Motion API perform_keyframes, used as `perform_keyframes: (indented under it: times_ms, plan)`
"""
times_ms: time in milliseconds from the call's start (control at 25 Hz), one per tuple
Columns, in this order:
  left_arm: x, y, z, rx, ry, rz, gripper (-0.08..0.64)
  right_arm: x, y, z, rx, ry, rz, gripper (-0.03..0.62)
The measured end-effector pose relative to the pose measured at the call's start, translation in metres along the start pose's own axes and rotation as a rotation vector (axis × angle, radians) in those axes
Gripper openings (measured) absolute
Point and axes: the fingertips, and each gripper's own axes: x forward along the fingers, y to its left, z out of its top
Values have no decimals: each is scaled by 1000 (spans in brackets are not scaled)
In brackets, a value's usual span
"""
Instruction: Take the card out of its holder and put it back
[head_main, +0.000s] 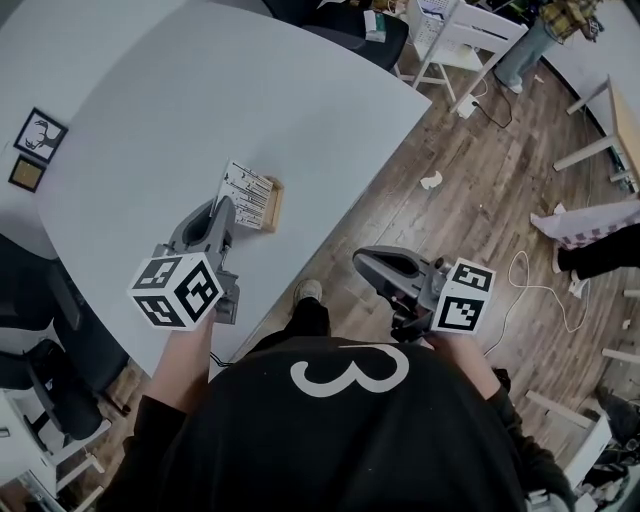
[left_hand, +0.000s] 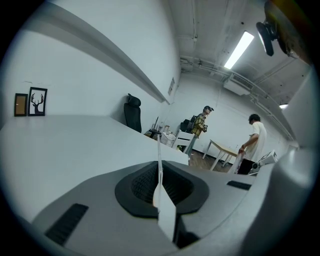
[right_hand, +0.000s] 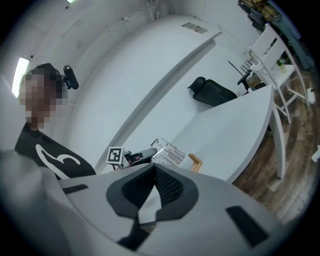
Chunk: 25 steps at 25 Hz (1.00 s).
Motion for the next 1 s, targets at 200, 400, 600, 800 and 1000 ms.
perform_keyframes:
  times_ms: [200,400,600,800,1000]
  plan:
    - [7,5,0,8,9,16,25,2,-4,2,8,-2,-3,6]
    - [8,8,1,1,5,30,26,5,-5,0,10,0,-2,6]
    - [10,11,3,-7,7,43,25,5,-7,1,13,-3,-4,6]
    - [12,14,1,-15,14,53,25,3,-9,0,14,-8,-11,6]
    - [14,16,3,-22,26,71,26,1,-9,1,15,-12,-12,6]
